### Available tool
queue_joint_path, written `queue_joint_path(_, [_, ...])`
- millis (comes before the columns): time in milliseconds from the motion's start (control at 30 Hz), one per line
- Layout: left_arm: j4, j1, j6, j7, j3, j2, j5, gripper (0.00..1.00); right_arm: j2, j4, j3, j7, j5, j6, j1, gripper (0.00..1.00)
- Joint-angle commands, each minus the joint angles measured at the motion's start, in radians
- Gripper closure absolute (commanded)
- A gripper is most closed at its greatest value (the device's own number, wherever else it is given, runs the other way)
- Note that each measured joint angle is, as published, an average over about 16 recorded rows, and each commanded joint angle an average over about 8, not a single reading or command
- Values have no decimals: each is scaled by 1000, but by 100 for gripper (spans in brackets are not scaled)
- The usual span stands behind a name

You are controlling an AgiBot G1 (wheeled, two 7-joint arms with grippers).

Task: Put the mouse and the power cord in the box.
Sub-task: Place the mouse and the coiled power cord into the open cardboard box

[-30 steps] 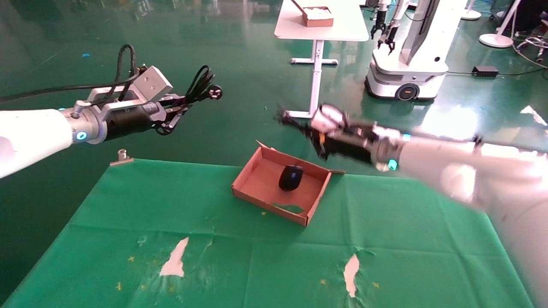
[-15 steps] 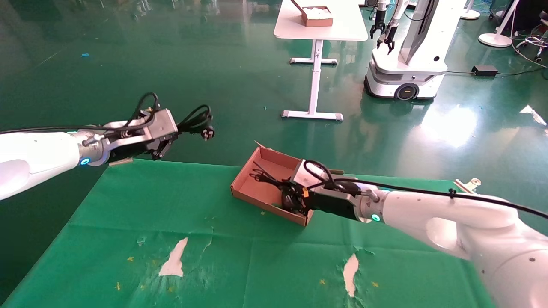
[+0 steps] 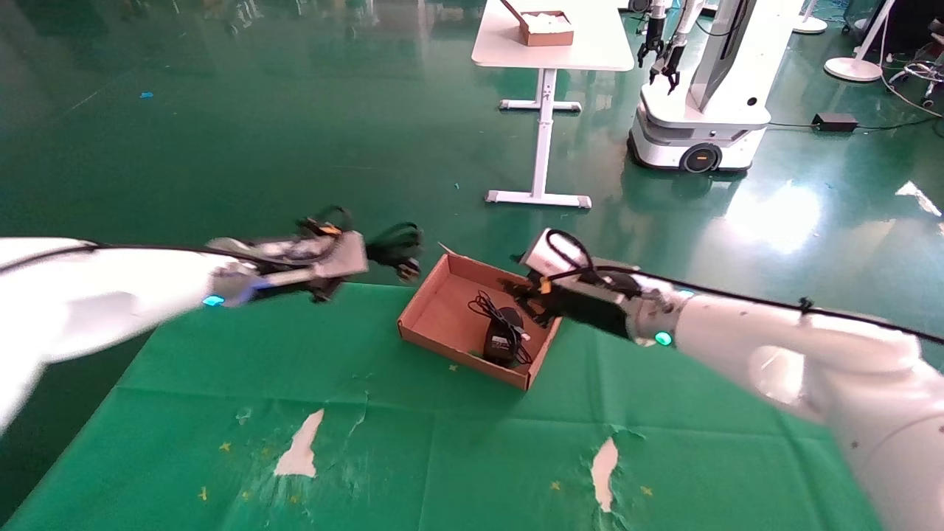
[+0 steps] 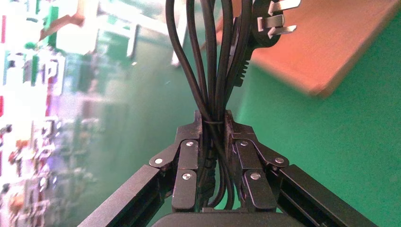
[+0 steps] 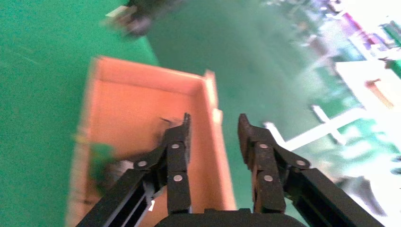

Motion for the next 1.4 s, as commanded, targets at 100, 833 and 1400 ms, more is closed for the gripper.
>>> queue_joint_path(100, [-26,34,12,3,16,44,16,100,32,-15,1,-47,-1,40,43,0])
queue_joint_path(833, [-459,46,-56,-147,448,61,130,3,285,-69,25,-205,22,-124,181,0])
queue_joint_path(1400, [-538,90,0,-245,425,0,55,0,312,-19,37,-155,50,-172,146,0])
